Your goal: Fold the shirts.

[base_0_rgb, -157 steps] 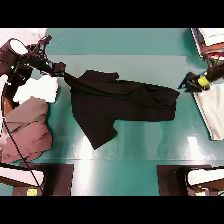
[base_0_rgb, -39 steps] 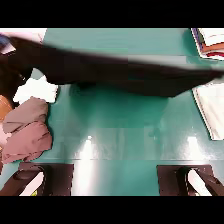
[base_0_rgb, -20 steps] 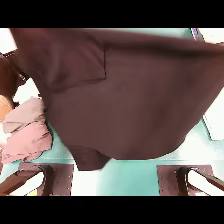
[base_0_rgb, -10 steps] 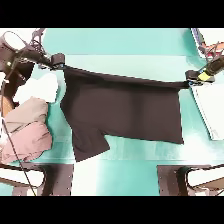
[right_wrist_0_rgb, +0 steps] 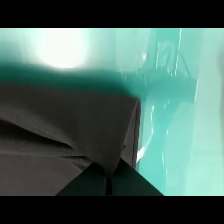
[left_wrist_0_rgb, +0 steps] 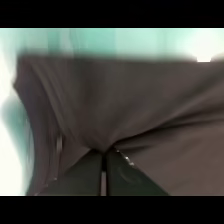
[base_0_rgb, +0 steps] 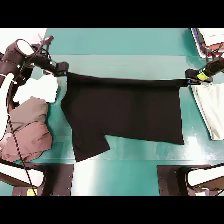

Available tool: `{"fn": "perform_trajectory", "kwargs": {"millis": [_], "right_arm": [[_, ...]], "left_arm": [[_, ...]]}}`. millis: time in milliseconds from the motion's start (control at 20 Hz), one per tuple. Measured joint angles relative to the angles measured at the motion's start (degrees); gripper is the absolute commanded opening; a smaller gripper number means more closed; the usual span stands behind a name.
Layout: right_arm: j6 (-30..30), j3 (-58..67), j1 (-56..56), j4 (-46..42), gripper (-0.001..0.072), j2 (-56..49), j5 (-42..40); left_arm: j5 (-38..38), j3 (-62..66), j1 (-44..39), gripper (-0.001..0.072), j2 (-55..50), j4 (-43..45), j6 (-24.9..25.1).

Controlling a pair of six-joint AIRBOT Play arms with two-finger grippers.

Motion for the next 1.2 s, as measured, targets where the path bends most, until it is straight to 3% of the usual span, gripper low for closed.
{"fn": "perform_trajectory", "kwargs": {"millis": [200,250,300,500,550,700,1200], "right_arm": [[-0.1,-8.0,2.2,-0.4,0.0036,2.1,-1.6],[0.4,-10.1,2.4,-0.1,0.0182,2.7,-2.5],[0.8,-11.5,2.5,0.3,0.0309,3.3,-3.3],[0.7,-14.3,0.9,4.2,0.0329,6.8,-3.0],[0.2,-15.0,0.2,4.9,0.0381,8.4,-2.4],[-1.0,-20.1,-2.8,7.1,0.0388,15.5,-1.2],[-3.9,-39.6,-7.4,13.7,0.0386,36.9,-2.5]], "left_arm": [[-0.9,-6.5,0.0,0.0028,-0.1,0.5,1.3],[-0.4,-7.8,0.0,0.0111,-0.2,0.5,1.3],[0.0,-8.8,0.0,0.0366,-0.2,0.5,1.2],[-1.4,-10.5,0.8,0.0377,2.7,0.9,0.2],[-2.4,-11.0,1.3,0.0377,4.3,1.5,0.2],[-5.4,-15.3,2.9,0.0377,11.1,3.3,0.0],[-4.9,-52.7,3.3,0.0376,35.6,-2.6,0.0]]}}
